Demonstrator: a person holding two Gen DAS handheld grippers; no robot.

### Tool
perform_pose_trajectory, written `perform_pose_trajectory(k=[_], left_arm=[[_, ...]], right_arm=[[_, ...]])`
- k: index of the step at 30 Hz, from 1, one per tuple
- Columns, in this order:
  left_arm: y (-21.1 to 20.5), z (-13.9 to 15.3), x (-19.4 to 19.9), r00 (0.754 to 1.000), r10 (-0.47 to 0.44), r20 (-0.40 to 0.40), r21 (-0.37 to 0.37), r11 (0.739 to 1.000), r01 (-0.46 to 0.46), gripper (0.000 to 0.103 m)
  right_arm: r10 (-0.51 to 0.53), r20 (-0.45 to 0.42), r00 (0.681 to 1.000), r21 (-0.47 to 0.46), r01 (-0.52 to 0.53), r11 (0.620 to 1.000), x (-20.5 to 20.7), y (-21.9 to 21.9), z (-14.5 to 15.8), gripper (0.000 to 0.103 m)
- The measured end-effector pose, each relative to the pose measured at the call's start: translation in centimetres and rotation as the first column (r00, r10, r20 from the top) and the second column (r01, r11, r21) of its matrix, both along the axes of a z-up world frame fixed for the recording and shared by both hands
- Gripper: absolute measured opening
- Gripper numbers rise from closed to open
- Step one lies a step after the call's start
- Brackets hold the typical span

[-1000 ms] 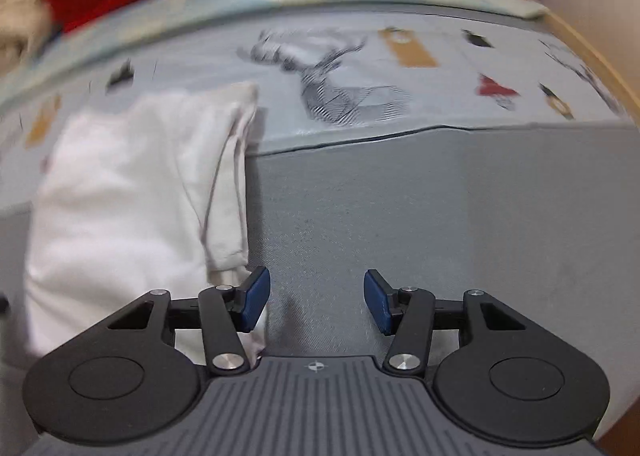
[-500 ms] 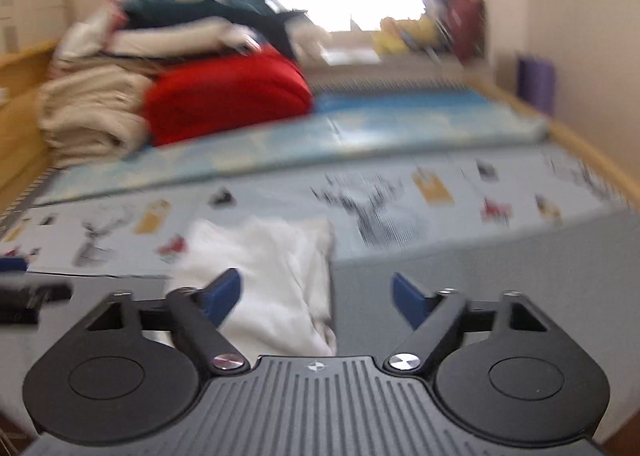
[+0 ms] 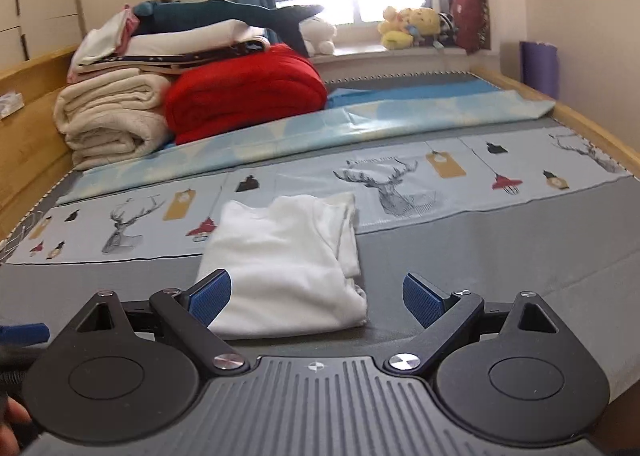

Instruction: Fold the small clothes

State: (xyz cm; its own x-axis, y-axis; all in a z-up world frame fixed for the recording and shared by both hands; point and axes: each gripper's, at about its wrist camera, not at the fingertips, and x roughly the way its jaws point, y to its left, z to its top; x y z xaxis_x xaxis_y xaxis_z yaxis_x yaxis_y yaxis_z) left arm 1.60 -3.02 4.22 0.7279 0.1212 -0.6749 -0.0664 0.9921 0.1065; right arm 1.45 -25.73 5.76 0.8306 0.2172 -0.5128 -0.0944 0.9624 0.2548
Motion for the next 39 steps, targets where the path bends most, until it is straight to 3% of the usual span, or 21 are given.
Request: perform_pose_trajectory(k=[2, 8, 20, 39], left_arm=[[-0.3, -0.4, 0.4, 0.999, -0.03, -0.016, -0.036, 0.999, 0.029, 0.102], [-0.1, -0.8, 1.0, 1.0, -0.014, -0.023, -0.098, 0.995, 0.012, 0.102], [0.1, -0.9, 2.0, 1.0, 0.0, -0.006, -0.12, 0.993, 0.0, 0.102], [0.4, -1.2, 2.3, 1.0, -0.009, -0.006, -0.128, 0.992, 0.008, 0.102]], right_arm=[[-0.013, -0.025, 1.0, -0.004, 0.013, 1.0, 0.3, 0.0, -0.6, 0.093], [0.034, -0.057, 0.998, -0.134, -0.041, 0.99, 0.9, 1.4, -1.9, 0.093], [0.106, -0.069, 0.992, -0.175, -0.116, 0.978, 1.7, 3.5, -2.4, 0.093], [0.089, -0.086, 0.992, -0.164, -0.102, 0.981, 2.2, 3.5, -2.8, 0.093]])
